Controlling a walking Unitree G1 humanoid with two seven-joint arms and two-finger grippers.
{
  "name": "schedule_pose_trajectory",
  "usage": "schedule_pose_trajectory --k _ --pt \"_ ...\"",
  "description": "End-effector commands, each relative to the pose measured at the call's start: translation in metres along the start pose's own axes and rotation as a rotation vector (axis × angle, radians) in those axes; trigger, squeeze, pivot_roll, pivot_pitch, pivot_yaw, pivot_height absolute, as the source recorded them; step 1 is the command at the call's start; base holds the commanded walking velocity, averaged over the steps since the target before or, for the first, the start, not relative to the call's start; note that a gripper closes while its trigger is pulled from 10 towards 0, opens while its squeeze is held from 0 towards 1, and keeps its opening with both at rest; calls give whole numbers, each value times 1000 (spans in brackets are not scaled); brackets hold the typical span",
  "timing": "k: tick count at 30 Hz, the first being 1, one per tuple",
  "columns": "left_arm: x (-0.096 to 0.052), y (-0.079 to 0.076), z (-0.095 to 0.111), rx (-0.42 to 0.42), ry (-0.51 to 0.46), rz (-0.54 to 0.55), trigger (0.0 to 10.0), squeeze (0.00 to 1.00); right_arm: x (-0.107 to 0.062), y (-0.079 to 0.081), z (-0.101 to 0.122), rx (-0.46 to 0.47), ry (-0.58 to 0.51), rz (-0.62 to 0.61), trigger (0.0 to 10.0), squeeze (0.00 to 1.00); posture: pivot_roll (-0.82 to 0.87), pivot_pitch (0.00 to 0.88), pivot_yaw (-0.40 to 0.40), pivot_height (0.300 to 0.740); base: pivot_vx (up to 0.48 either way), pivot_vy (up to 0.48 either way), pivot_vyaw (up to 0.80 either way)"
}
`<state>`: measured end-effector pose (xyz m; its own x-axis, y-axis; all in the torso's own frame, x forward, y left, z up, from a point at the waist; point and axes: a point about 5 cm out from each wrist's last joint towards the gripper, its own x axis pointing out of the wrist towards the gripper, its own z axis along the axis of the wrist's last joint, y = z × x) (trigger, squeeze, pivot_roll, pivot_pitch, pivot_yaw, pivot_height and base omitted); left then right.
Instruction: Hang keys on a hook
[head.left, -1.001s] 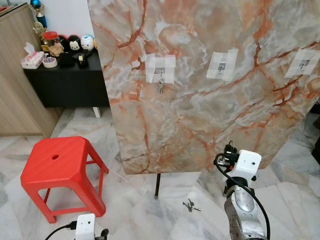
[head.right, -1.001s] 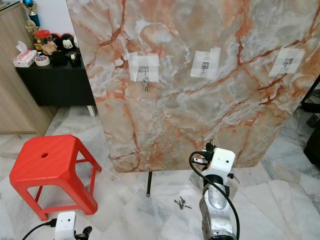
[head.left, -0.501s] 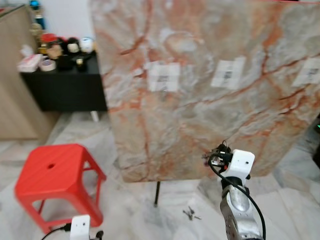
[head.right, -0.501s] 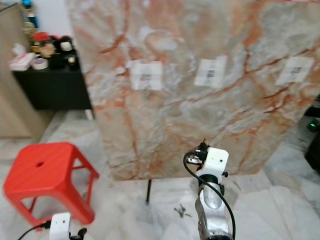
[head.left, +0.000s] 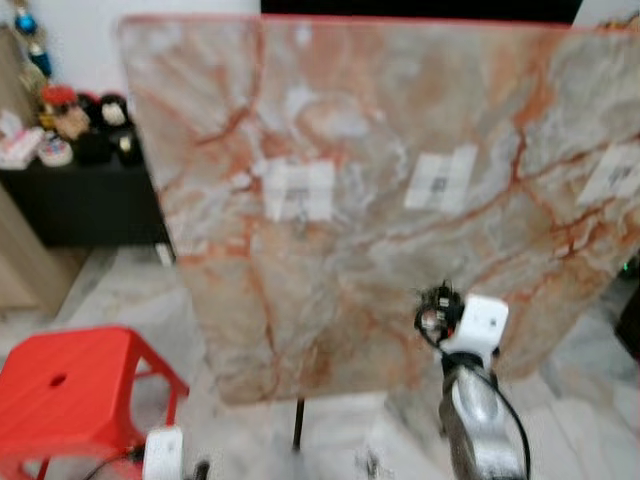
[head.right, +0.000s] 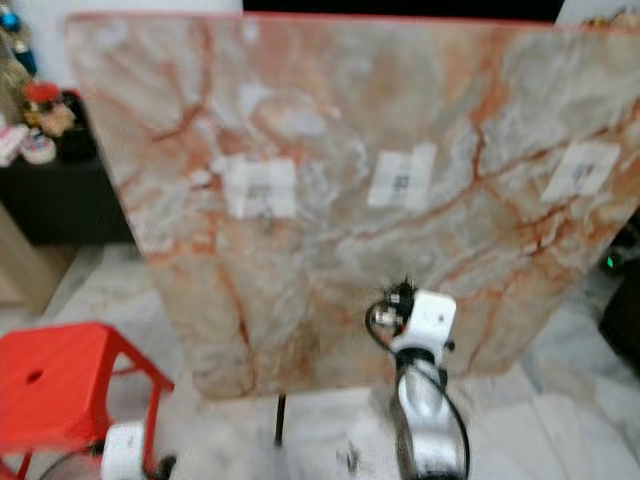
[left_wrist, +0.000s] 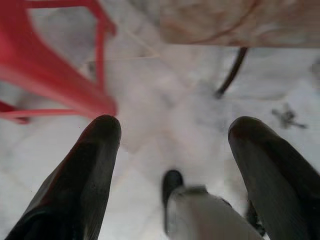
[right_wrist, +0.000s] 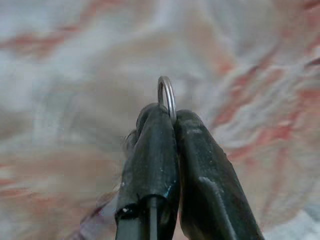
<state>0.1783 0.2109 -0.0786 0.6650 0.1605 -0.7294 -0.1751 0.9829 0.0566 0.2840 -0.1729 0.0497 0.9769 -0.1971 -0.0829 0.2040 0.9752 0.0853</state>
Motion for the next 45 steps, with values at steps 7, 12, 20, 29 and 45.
schedule_pose_trajectory --k 7,12,20,29,45 --pt "0 9 0 17 4 16 10000 0 6 13 13 -12 -55 42 10000 0 -23 0 -67 740 0 0 0" --pt "0 8 1 15 3 15 10000 0 9 16 24 -87 -117 56 10000 0 -22 0 -67 740 0 0 0" --pt "0 9 2 18 -1 16 10000 0 16 19 43 -235 -233 68 10000 0 -19 0 -64 740 0 0 0" --pt "1 8 5 15 -7 14 10000 0 24 16 59 -402 -336 -9 10000 0 -19 0 -63 740 0 0 0" --pt "1 7 5 10 -8 16 10000 0 42 13 76 -511 -383 -45 10000 0 -19 0 -63 740 0 0 0"
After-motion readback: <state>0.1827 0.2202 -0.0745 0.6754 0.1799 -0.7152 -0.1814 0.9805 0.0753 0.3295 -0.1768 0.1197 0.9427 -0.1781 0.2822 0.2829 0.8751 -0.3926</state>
